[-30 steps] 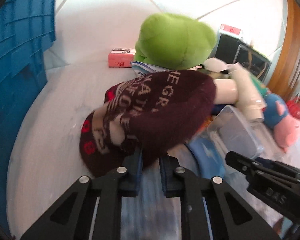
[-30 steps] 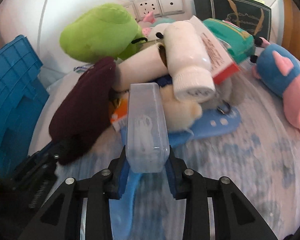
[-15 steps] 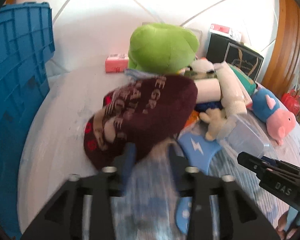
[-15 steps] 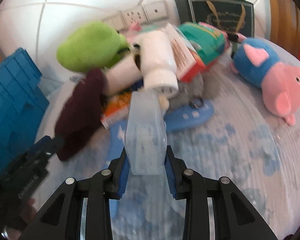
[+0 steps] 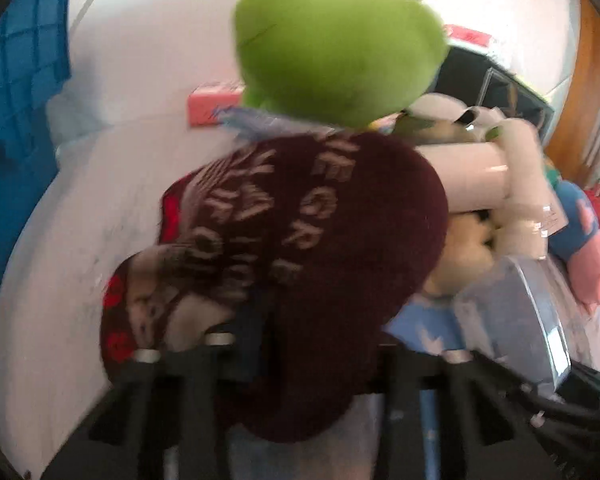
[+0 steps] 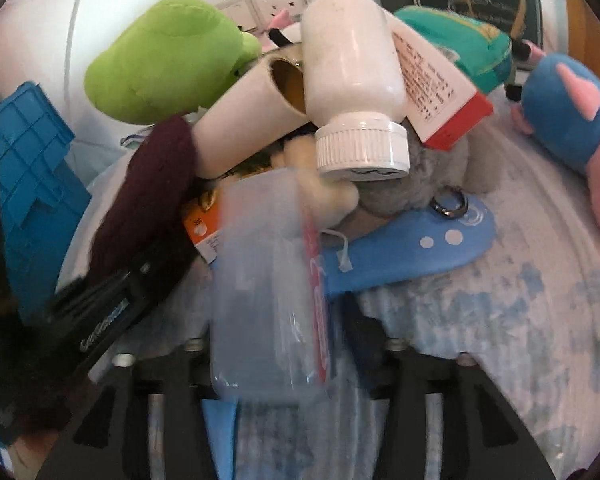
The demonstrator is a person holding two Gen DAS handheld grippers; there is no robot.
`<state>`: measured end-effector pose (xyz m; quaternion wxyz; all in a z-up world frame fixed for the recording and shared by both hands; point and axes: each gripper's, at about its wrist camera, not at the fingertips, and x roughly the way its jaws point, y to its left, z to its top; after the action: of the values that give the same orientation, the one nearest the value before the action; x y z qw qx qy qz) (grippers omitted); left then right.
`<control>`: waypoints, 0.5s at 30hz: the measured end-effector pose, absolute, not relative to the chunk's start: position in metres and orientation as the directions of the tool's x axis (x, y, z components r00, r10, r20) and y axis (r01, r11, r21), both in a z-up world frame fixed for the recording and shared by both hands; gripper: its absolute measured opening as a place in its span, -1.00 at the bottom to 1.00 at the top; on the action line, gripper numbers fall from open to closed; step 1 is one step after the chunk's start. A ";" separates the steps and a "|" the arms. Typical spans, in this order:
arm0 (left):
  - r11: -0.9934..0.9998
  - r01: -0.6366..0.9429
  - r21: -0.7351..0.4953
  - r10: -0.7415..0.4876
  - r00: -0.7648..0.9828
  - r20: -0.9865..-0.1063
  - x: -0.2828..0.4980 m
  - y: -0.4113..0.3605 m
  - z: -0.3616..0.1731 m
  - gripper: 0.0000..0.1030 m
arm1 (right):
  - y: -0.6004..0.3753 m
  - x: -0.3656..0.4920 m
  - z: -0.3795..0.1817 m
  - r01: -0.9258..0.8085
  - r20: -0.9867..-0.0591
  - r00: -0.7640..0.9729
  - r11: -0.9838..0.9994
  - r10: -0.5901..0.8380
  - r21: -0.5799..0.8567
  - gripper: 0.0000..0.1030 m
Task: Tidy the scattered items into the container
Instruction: 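Grasp the maroon knit hat with the left gripper while the right grasps the clear plastic case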
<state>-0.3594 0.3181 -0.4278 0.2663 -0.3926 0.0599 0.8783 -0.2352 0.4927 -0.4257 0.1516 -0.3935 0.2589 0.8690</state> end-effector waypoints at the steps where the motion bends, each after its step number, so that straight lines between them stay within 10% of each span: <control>1: -0.850 -0.517 -0.100 0.421 -0.554 -0.718 -0.355 0.315 -0.427 -0.60 | 0.493 -0.236 -0.427 -0.472 -0.762 -0.644 -0.816 0.062 0.333 0.17; 11: -0.861 -0.497 -0.103 0.408 -0.557 -0.723 -0.296 0.288 -0.421 -0.65 | 0.486 -0.230 -0.433 -0.507 -0.806 -0.585 -0.816 0.088 0.279 0.17; 13: -0.865 -0.491 -0.101 0.399 -0.553 -0.731 -0.289 0.284 -0.424 -0.65 | 0.482 -0.228 -0.434 -0.514 -0.818 -0.562 -0.827 0.125 0.227 -0.36; 15: -0.866 -0.491 -0.093 0.397 -0.564 -0.724 -0.282 0.283 -0.422 -0.65 | 0.478 -0.224 -0.436 -0.498 -0.822 -0.555 -0.843 0.130 0.203 -0.37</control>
<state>-0.2820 0.2825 -0.4224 0.2515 -0.3933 0.0596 0.8823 -0.2236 0.4783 -0.4358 0.1834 -0.4348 0.2118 0.8558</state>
